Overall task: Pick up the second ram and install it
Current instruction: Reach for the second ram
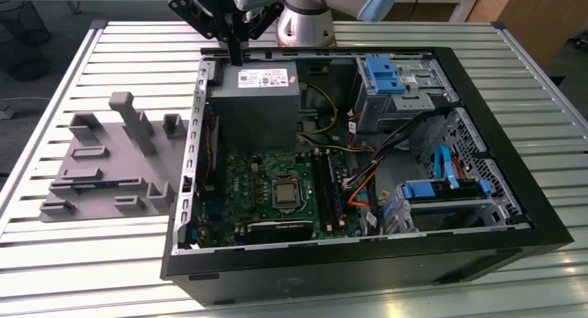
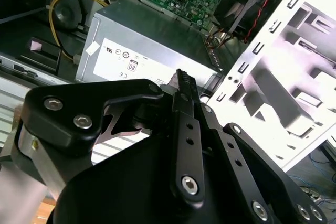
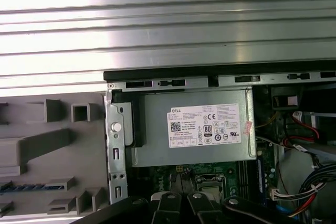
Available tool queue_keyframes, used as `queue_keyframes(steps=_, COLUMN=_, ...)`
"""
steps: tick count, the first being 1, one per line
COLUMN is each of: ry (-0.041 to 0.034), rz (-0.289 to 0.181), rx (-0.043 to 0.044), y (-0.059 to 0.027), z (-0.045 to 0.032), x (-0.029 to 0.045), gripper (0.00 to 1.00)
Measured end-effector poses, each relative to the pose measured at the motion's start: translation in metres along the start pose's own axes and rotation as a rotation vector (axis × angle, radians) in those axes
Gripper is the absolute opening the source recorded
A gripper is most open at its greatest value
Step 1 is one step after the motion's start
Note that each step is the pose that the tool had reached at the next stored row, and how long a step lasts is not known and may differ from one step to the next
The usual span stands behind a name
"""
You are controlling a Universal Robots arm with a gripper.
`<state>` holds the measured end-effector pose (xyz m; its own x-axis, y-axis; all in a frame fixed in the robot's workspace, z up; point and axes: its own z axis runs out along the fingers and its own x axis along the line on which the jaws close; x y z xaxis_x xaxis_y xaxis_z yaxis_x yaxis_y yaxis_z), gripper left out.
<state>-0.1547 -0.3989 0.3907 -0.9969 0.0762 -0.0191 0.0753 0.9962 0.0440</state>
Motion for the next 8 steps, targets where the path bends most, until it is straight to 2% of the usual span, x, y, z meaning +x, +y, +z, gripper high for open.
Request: queue_keyframes(steps=8, ry=0.0000, rz=0.000, rx=0.0000, y=-0.0005, z=0.0002, x=0.0061, gripper=0.11)
